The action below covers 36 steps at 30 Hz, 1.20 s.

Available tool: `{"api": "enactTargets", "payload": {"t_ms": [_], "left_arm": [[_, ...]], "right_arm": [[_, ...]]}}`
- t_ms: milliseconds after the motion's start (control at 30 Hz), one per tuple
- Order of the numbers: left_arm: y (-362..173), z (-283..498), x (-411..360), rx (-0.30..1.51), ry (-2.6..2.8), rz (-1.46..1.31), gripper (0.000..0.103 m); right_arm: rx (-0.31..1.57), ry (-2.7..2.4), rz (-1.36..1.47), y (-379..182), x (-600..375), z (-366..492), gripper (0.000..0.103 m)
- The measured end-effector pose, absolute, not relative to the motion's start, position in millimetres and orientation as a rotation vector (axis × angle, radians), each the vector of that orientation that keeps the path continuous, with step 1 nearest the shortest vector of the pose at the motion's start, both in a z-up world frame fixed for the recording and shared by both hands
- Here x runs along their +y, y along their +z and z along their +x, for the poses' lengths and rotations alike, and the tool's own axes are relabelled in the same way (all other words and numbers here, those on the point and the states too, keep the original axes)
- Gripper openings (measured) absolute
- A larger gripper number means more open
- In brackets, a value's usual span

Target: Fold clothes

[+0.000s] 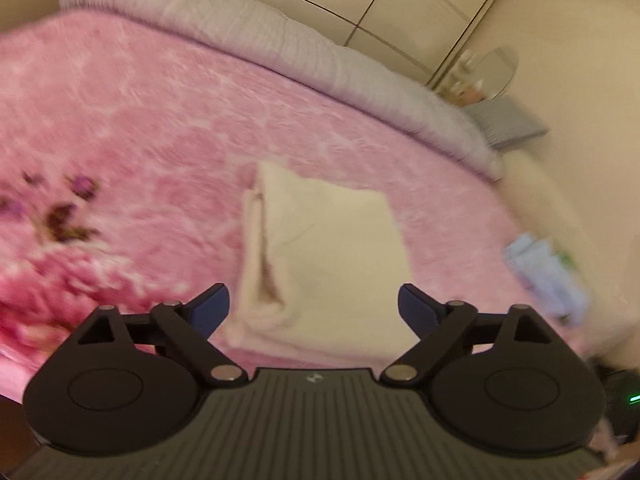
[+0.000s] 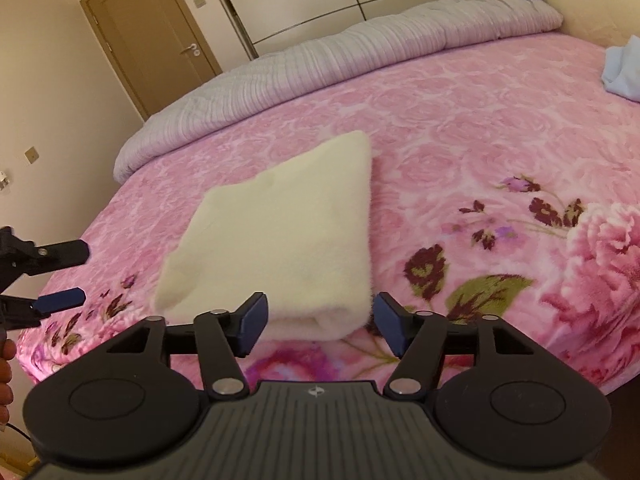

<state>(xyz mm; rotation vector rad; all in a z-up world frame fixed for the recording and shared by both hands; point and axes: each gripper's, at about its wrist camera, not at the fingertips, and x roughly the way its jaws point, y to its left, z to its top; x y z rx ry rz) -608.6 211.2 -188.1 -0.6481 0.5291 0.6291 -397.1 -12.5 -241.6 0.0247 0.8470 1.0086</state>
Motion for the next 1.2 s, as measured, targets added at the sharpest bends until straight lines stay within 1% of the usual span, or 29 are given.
{"api": "enactTargets", "payload": {"t_ms": [100,167,200,233,333,633,900,1200], "left_arm": [[-185.5,-597.6,193.9,0.572,0.693,-0.541,0.097],[-186.4,-589.1,180.8,0.603,0.744,-0.469,0.099],[-187.9,-586.3,175.3,0.618,0.766,-0.438,0.1],[-190.0,-583.3,169.9,0.635,0.789,-0.408,0.101],[-197.1,-576.0,158.5,0.675,0.822,-0.36,0.102],[-209.9,-579.7,152.2,0.751,0.85,-0.358,0.102],[-211.4,-593.0,153.7,0.739,0.839,-0.373,0.102],[-201.9,-611.2,148.9,0.677,0.806,-0.387,0.102]], "right_arm": [[0.843,0.999,0.014,-239.8,-14.6,-400.7,0.074],[0.844,0.982,0.0,-238.5,-14.9,-401.9,0.08],[0.845,0.972,-0.007,-237.9,-14.7,-402.3,0.086],[0.841,0.964,-0.015,-237.3,-14.6,-402.9,0.088],[0.83,0.929,-0.058,-234.5,-12.1,-404.2,0.088],[0.842,0.88,-0.152,-234.5,-3.7,-412.6,0.088],[0.838,0.841,-0.199,-229.1,-0.6,-425.7,0.089],[0.798,0.823,-0.256,-212.3,1.8,-446.6,0.088]]}}
